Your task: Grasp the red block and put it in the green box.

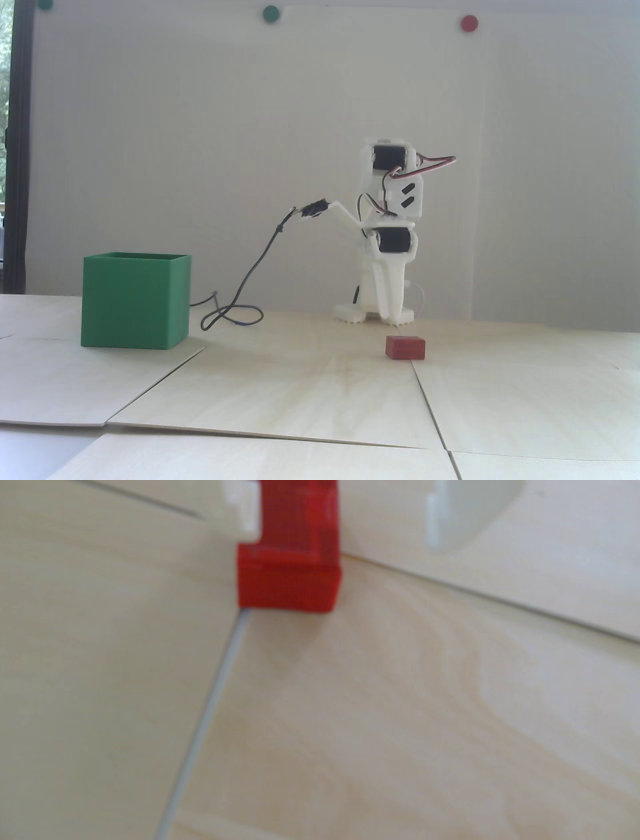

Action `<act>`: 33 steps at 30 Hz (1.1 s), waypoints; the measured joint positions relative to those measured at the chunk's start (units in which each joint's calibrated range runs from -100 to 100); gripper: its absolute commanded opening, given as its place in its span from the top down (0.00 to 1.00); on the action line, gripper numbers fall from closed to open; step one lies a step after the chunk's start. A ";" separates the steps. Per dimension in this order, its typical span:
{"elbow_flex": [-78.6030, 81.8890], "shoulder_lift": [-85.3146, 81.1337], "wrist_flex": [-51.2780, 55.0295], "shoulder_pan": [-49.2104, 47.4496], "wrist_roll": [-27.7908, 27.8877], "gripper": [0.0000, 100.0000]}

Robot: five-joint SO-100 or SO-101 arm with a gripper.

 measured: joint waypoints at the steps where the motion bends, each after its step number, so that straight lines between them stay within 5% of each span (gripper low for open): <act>1: 0.18 -0.66 0.00 0.00 0.00 0.83; 33: 10.74 -1.58 -5.49 -1.07 0.00 0.83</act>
